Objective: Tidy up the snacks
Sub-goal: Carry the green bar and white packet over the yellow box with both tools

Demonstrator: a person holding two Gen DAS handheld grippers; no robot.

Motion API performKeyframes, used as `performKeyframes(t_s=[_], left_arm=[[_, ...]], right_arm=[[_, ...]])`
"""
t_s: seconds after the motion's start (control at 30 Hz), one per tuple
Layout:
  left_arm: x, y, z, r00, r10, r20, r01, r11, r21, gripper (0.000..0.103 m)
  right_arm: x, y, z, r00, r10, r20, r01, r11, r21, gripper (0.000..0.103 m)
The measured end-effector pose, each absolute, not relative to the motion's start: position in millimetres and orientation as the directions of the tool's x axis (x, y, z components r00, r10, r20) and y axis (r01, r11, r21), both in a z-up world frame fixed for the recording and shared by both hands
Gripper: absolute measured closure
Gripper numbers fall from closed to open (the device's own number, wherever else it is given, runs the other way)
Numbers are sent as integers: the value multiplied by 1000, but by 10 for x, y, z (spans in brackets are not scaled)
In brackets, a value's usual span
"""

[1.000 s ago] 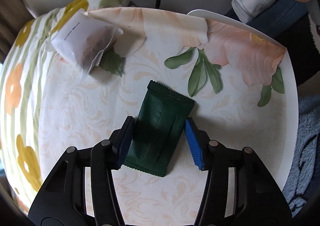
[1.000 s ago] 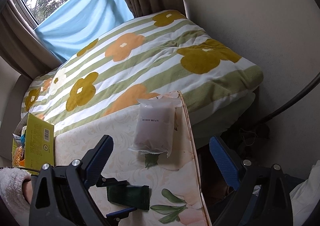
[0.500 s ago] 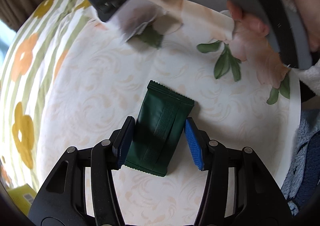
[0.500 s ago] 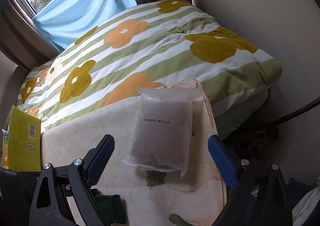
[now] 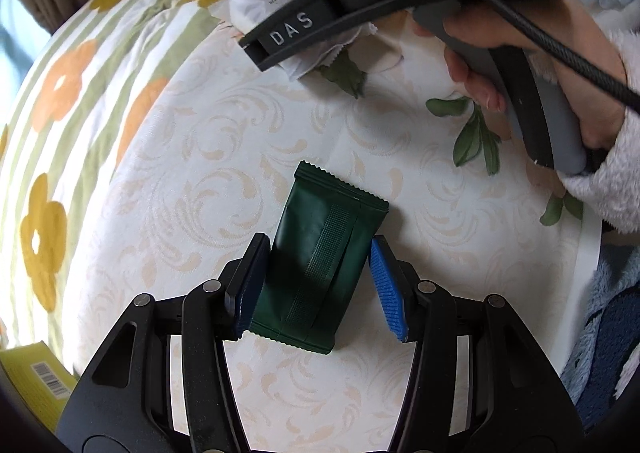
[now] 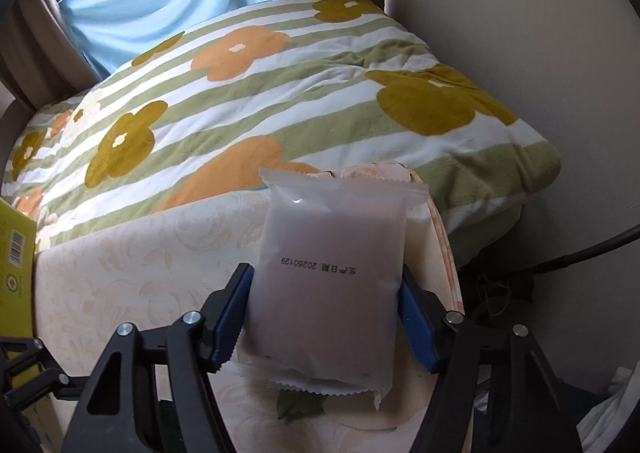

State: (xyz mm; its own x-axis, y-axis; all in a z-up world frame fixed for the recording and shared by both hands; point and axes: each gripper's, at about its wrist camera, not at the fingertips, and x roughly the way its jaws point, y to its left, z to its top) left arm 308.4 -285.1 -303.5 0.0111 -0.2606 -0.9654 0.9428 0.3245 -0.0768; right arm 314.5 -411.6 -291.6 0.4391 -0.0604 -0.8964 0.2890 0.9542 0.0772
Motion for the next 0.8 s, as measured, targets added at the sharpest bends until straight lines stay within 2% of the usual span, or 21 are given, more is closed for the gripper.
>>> performKeyframes(t_s=[0.4, 0.57, 0.8], left_arm=[[3200, -2845, -2814, 35, -304, -952, 897, 430, -104, 55], [3247, -2770, -2480, 88, -349, -933, 843, 524, -117, 55], [3265, -2500, -1739, 258, -415, -872, 714, 690, -117, 55]], right_arm=[[2830, -4121, -2587, 491, -37, -870, 292, 948, 124, 43], [2705, -4111, -2213, 527, -27, -849, 262, 956, 133, 43], [2605, -3917, -1552, 587, 47, -808, 133, 979, 154, 43]])
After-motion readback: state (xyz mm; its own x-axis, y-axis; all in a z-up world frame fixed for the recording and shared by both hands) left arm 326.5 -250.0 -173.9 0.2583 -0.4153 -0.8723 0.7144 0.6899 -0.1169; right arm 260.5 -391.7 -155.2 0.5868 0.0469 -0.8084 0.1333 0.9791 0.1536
